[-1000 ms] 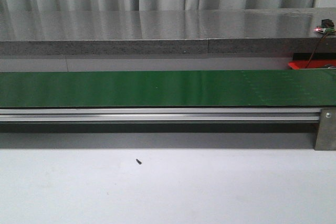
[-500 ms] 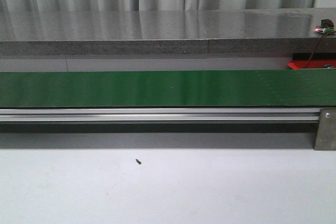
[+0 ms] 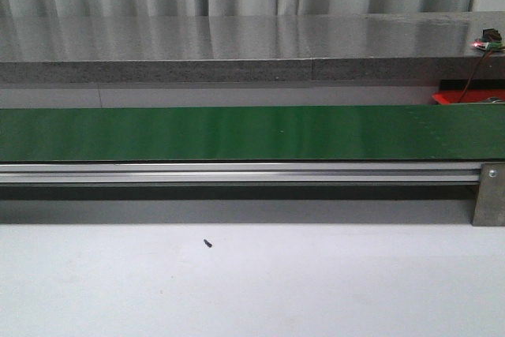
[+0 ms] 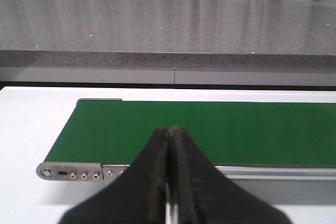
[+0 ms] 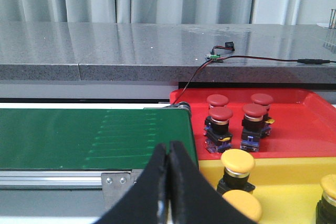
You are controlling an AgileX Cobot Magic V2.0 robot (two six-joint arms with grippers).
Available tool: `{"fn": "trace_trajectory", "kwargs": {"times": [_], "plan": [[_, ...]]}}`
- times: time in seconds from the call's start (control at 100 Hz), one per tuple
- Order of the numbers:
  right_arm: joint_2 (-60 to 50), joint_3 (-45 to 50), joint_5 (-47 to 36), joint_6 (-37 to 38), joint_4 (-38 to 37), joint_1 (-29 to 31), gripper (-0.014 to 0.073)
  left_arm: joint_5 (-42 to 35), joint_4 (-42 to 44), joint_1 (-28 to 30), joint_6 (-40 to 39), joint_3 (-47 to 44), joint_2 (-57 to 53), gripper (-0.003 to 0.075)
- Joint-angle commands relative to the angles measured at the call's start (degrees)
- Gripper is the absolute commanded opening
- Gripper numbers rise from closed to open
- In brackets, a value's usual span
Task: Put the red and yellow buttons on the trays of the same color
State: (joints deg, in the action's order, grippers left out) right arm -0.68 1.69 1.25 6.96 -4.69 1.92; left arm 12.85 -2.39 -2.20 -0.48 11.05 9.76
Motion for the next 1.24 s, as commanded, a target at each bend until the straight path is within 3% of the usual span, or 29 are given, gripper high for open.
{"fn": "trace_trajectory", "kwargs": {"times": [0.0,0.25,0.31,1.23], "plan": [[-1.0,-1.1,-5.0,0.0,-0.6,0.0,-0.0067,-7.4,1.1,-0.4,-2.1,-2.2,-3.0,-0.0020],[-1.0,-1.1,-5.0,0.0,-0.6,0.0,-0.0067,-16.1,1.0,-0.4,-2.1,-13.9,-12.2,-0.0020],[-0.9,-1.1,-5.0,0.0,-0.6,0.0,-0.0067,-13.4,1.0,-0.4,-2.1,-13.6,-11.8,-0.0020],[-0.9,-1.1,-4.9,0.0,-0.6,0.0,-0.0067,-14.1,1.0,-0.4,-2.1,-13.8,-12.0,-0.0020]]}}
